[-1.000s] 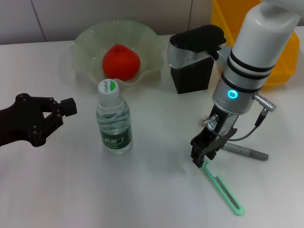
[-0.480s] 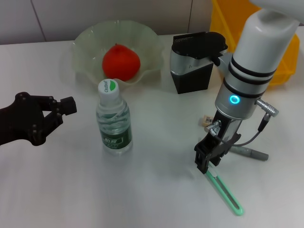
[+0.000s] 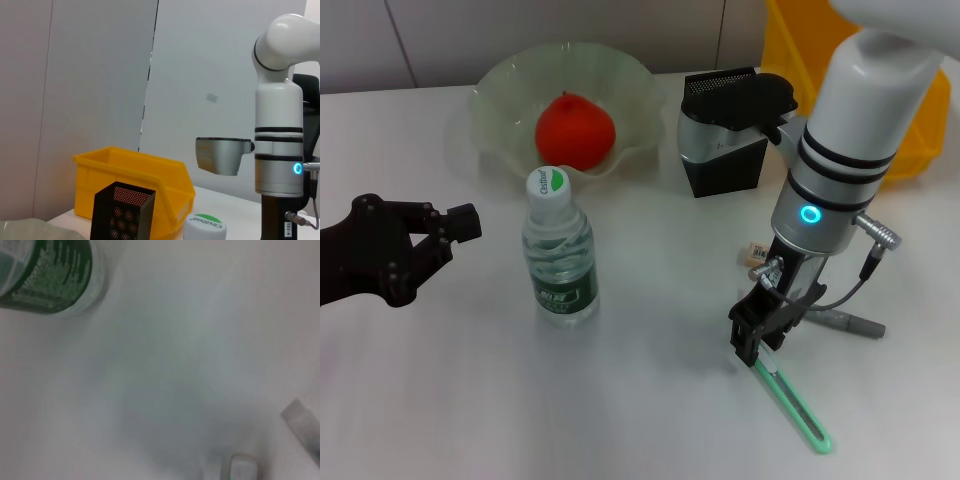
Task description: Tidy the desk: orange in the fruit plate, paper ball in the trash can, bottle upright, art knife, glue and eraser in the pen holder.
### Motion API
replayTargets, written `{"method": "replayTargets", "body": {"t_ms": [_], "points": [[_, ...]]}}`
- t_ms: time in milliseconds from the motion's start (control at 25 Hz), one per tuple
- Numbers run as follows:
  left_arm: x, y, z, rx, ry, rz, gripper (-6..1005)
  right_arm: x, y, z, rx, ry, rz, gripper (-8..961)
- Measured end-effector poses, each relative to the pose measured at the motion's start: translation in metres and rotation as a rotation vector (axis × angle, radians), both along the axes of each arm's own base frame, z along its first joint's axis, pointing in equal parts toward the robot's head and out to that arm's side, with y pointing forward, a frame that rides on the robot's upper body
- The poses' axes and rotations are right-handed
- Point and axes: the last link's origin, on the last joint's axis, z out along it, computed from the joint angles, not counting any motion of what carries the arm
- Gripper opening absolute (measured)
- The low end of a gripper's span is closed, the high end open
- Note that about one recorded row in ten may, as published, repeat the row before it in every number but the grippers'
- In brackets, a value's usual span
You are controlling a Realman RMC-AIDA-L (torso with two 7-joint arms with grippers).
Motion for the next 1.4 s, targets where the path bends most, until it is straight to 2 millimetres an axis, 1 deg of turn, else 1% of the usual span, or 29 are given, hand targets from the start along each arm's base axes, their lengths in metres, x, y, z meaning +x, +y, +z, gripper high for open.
{"method": "replayTargets", "body": {"t_ms": [1400], "points": [[-0.0011, -0.0006, 0.0005, 0.004, -0.001, 0.003, 36, 0.0028, 0.001, -0.0057, -0.005, -0.021, 0.009, 317]]}}
